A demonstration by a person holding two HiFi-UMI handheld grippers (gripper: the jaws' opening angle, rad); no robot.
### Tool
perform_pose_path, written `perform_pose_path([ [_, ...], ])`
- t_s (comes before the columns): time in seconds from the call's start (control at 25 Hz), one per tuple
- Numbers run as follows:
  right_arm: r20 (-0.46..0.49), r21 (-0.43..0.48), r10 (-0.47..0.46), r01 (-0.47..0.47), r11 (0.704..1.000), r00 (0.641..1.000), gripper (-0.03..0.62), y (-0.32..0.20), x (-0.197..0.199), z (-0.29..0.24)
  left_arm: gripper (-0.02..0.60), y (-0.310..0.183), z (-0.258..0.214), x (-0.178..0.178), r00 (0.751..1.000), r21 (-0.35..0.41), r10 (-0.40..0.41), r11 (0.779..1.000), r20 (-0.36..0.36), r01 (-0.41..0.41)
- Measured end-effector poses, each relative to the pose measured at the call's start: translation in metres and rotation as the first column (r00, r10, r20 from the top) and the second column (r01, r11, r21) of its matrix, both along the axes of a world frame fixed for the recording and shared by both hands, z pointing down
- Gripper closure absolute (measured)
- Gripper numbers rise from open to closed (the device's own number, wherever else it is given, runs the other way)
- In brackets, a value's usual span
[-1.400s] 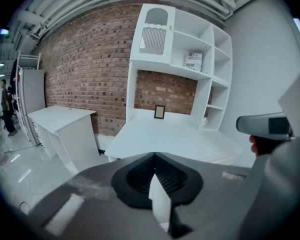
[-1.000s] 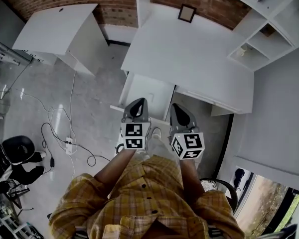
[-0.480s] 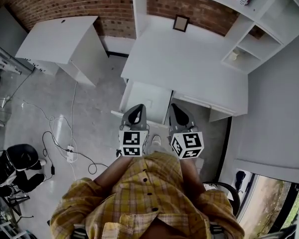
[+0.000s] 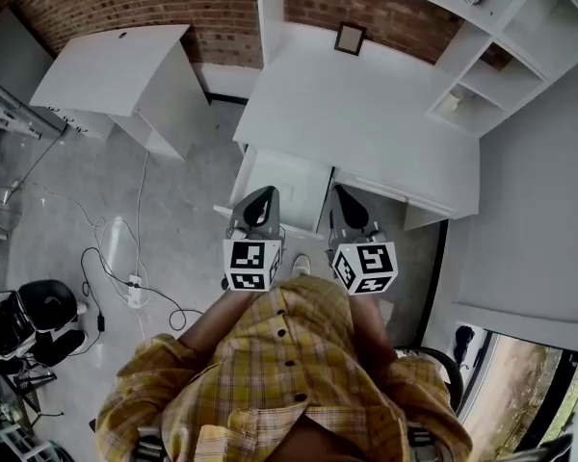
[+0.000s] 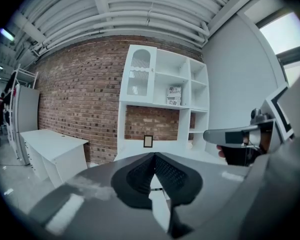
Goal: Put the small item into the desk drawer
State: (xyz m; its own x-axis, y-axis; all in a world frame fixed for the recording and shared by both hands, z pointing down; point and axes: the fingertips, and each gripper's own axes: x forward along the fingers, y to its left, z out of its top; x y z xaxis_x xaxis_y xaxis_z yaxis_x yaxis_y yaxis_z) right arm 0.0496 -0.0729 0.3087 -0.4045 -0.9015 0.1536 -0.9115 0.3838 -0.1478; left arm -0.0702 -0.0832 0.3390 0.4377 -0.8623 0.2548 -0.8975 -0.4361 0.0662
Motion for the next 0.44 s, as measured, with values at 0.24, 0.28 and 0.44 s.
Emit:
perform_pose_path([
  [0.24, 0.009, 0.009, -0.007, 0.007, 1.000, 1.000, 0.595, -0.0037, -0.0024, -0.0019, 0.577, -0.0013, -0.0068, 0.0003, 1.000, 0.026, 0.006, 1.000, 0.001, -0.006],
  [0.28, 0.010, 0.011, -0.009, 0.009, 1.000, 1.000, 0.595, -0.0047, -0.0033, -0.0023, 0.577, -0.0022, -0.0078, 0.0003, 1.000, 0.030, 0.009, 1.000, -0.001, -0.008],
  [0.44, 0.013, 0.019, -0.016, 0.016, 1.000, 1.000, 0.595, -0.0097, -0.0065, -0.0012, 0.577, -0.0060, -0.0100, -0.0009, 1.000, 0.046, 0.017, 0.999, -0.010, -0.016],
])
